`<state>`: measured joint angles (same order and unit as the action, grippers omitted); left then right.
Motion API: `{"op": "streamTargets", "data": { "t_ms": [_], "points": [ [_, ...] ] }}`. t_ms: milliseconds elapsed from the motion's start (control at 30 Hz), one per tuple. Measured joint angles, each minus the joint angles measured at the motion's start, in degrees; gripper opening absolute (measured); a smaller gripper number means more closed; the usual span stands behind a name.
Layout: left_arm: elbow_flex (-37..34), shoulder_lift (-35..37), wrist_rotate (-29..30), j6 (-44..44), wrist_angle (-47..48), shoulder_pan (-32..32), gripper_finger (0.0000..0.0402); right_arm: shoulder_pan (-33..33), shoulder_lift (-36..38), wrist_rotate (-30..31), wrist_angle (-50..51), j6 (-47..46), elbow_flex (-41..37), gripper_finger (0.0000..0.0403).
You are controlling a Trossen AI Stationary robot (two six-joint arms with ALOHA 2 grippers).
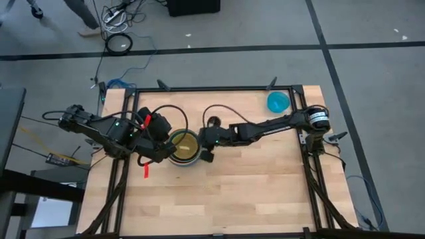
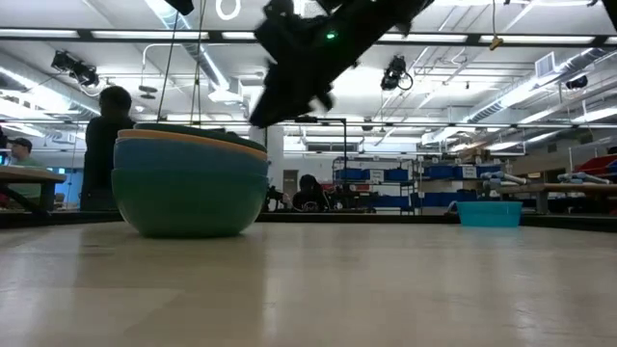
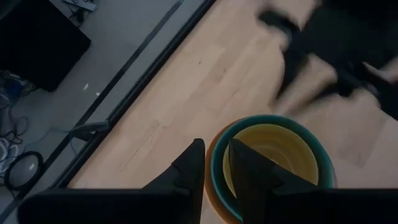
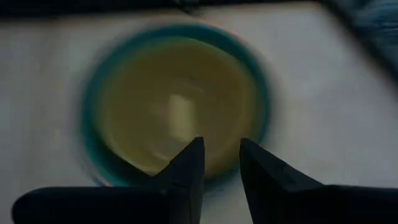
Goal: Nest bowls inside each other
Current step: Stack the blue bowl on top of the yellow bowl
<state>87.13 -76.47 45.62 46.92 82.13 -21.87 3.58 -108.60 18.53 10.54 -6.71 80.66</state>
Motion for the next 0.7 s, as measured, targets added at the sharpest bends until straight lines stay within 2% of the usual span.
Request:
{"op": "streamTargets", "data": {
  "t_ms": [133,267,367,500,633,700],
  "points": [
    [0.0,0.0,-0.3,-0.1,0.0,0.0,0.0081,-1.8,4.3,12.1,13.1,2.9,0.0,0.0089],
    [0.0,0.0,-0.4,-0.1,0.1,0.0,0.0081,-6.6,8.0,17.1,28.4,-1.8,0.0,0.0089],
    [0.0,0.0,-0.4,-0.1,0.1,0.0,0.0081,-12.6,9.6,17.2,42.9,-9.5,0.0,0.0089],
    [0.0,0.0,-0.4,-0.1,0.1,0.0,0.0081,-22.2,10.2,13.3,59.6,-16.1,-0.2,0.0089],
    [0.0,0.0,-0.4,-0.1,0.2,0.0,0.0081,-29.4,10.7,11.9,63.5,-14.5,-2.7,0.009],
    [0.0,0.0,-0.4,-0.1,0.3,0.0,0.0081,-32.1,11.2,8.4,61.6,-12.6,-4.6,0.0091]
  ]
}}
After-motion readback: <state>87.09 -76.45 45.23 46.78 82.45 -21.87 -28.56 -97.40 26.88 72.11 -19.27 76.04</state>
